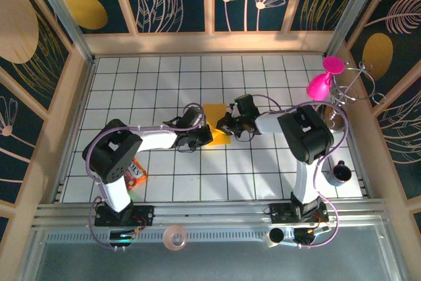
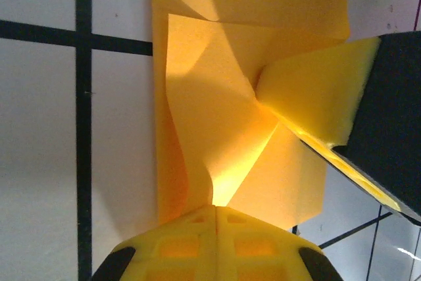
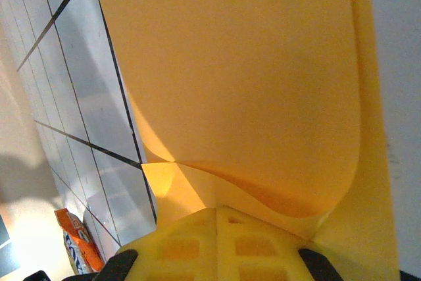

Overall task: Fold a paper plane with a square sheet of paper (pick it up from the middle)
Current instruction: Fold the triangle a second time at the center of the table.

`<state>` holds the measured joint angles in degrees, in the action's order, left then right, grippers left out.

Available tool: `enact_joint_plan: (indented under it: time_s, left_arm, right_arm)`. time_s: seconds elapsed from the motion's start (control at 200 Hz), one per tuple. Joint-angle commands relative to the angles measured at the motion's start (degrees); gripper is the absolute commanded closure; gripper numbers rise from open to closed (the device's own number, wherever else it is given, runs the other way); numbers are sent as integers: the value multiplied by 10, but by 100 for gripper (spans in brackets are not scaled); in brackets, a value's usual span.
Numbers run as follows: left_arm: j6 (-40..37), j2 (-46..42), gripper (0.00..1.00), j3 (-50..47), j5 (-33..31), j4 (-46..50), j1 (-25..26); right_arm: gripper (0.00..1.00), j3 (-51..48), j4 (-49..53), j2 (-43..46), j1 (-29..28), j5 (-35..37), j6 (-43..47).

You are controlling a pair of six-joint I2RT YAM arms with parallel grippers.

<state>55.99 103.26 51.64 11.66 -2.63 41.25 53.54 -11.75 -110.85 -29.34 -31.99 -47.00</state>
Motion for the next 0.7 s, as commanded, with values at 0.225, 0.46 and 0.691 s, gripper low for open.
enact_joint_plan:
  time_s: [0.225, 0.46, 0.691]
  left_arm:
    - [37, 4, 100, -62, -27, -7, 0]
    - [48, -5, 100, -78, -24, -19, 1]
    - [47, -5, 100, -77, -17, -24, 1]
  right_arm:
    - [100, 3, 43, -3, 10, 39, 23]
    - [100, 38, 54, 74, 7, 23, 93]
    - [100, 21, 71, 80, -17, 30, 117]
